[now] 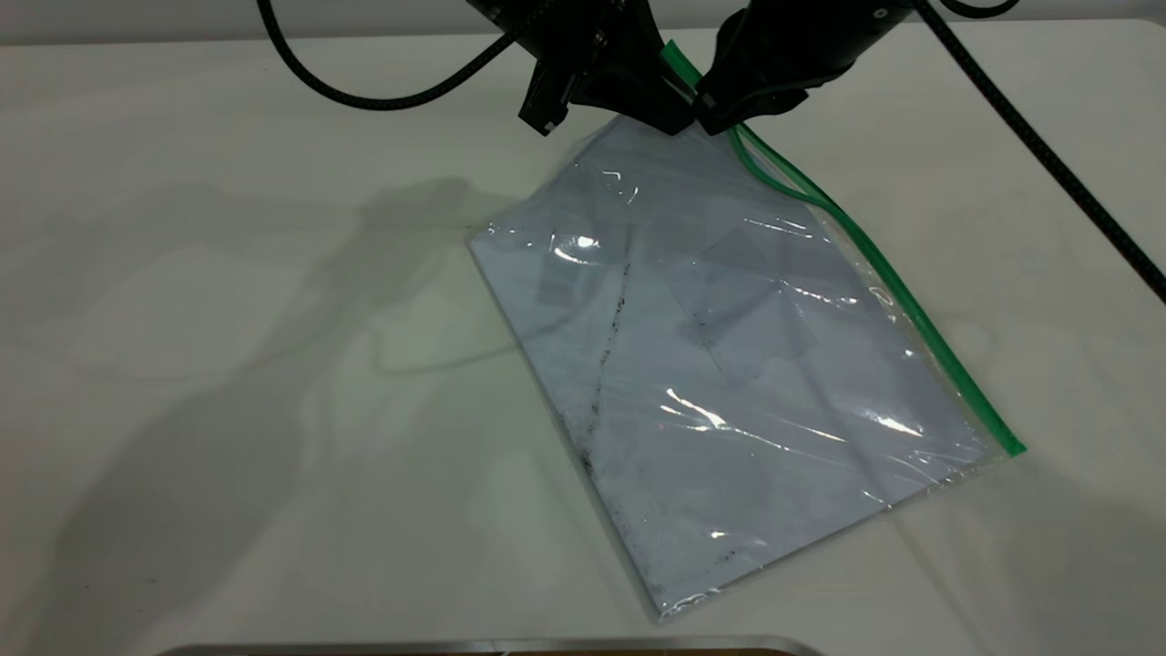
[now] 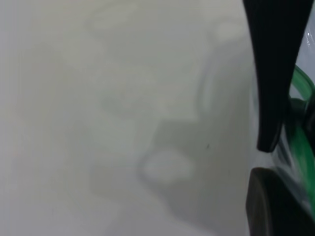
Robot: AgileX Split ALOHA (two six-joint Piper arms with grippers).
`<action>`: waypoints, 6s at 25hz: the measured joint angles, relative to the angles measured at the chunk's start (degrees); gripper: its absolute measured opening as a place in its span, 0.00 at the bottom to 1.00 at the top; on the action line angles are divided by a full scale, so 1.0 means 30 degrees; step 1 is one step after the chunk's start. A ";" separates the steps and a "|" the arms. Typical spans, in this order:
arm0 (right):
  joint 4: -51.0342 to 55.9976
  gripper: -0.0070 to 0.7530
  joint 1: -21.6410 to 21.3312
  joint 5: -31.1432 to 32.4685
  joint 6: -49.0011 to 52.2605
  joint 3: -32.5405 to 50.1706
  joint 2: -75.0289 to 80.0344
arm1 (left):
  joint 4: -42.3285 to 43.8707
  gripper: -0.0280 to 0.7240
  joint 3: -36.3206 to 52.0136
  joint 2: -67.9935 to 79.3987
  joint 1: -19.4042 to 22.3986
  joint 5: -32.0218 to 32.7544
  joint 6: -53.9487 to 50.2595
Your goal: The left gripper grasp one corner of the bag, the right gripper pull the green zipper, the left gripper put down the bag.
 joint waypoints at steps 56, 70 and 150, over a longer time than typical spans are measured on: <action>-1.4260 0.15 -0.3443 0.9309 1.4266 -0.0267 0.0003 | 0.5696 0.12 0.0000 -0.0054 0.2953 -0.0078 -0.8348; -1.4475 0.79 -0.3552 0.7222 1.4431 -0.0279 0.0003 | 0.5572 0.80 0.0000 -0.0268 0.3369 -0.1831 -1.0491; -1.5960 0.77 -0.3588 1.6646 2.0178 1.3625 -4.0619 | 1.9451 0.82 3.0055 -4.8205 0.3427 0.3446 -3.8379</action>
